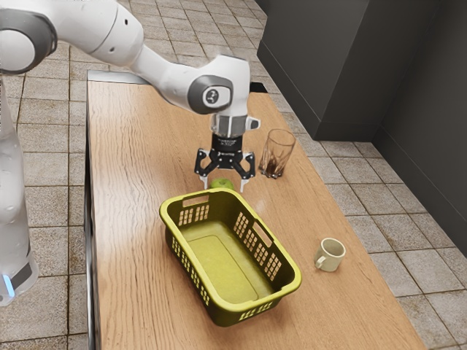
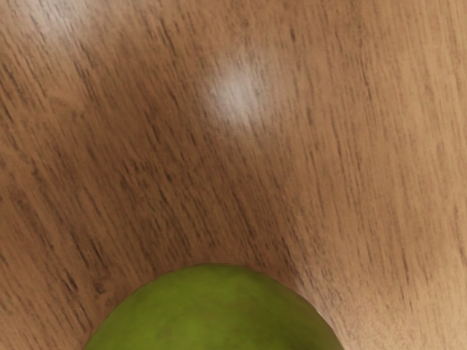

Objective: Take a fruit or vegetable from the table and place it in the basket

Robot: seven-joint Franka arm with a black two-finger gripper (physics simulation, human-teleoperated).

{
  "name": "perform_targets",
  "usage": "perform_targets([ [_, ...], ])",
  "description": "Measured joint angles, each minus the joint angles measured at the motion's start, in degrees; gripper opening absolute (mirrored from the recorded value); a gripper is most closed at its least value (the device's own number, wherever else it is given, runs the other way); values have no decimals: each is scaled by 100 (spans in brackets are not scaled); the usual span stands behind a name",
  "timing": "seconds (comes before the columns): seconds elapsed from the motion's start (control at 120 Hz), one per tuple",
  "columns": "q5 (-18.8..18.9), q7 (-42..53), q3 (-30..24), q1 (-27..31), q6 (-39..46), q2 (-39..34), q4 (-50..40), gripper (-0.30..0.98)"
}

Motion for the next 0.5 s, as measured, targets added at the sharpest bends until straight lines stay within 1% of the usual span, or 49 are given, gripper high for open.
perform_targets([
  [0.125, -30, 74, 0, -4, 43, 122, -1, 68],
  [0.217, -39, 119, 0, 4, 65, 146, -1, 62],
  [0.275, -40, 144, 0, 6, 78, 152, -1, 55],
  [0.375, -21, 160, 0, 0, 101, 147, 2, 38],
  [0.458, 9, 142, 10, -13, 110, 127, 8, 33],
  [0.5, 21, 131, 109, -82, 112, 91, 12, 30],
])
